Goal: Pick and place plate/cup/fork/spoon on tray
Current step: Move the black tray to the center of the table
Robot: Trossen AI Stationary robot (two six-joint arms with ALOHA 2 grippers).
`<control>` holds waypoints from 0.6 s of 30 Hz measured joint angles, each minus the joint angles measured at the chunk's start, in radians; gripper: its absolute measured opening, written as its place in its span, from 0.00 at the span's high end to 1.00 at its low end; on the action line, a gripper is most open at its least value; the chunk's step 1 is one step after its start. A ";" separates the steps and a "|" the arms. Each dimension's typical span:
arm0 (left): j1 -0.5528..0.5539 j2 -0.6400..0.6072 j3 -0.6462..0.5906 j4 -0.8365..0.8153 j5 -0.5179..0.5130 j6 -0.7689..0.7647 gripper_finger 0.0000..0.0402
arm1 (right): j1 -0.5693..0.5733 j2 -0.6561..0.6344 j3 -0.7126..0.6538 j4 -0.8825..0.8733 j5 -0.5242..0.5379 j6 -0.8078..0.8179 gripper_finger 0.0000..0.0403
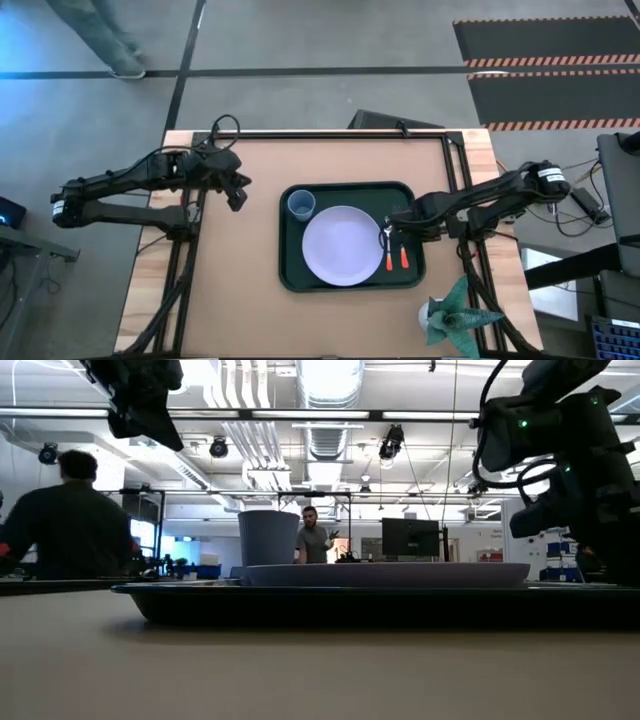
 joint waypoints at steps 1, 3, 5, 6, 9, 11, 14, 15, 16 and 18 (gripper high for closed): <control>0.000 0.000 0.000 0.000 0.006 0.000 1.00 | 0.000 0.009 0.000 0.015 -0.005 0.000 0.98; 0.000 -0.003 0.000 0.000 0.011 0.001 1.00 | 0.000 0.029 0.000 0.033 -0.006 0.001 0.98; 0.000 -0.006 0.000 0.000 0.013 0.004 1.00 | 0.000 0.048 0.000 0.067 -0.009 0.004 0.98; 0.000 -0.007 0.000 0.000 0.015 0.005 1.00 | 0.000 0.060 0.000 0.091 -0.009 0.004 0.98; 0.000 -0.009 0.000 -0.001 0.016 0.006 1.00 | 0.000 0.091 0.001 0.144 -0.007 -0.001 0.98; 0.000 -0.012 0.000 -0.001 0.017 0.006 1.00 | 0.000 0.106 0.001 0.157 -0.008 -0.009 0.98; -0.001 -0.013 0.000 -0.001 0.018 0.006 1.00 | 0.000 0.116 0.003 0.158 -0.009 -0.021 0.98; -0.001 -0.015 0.000 -0.001 0.019 0.006 1.00 | 0.000 0.113 0.002 0.158 -0.009 -0.021 0.98; -0.001 -0.016 0.000 -0.001 0.020 0.005 1.00 | 0.000 0.107 0.002 0.159 -0.009 -0.020 0.98; -0.001 -0.018 0.000 -0.001 0.020 0.005 1.00 | 0.000 0.094 -0.001 0.163 -0.007 -0.018 0.98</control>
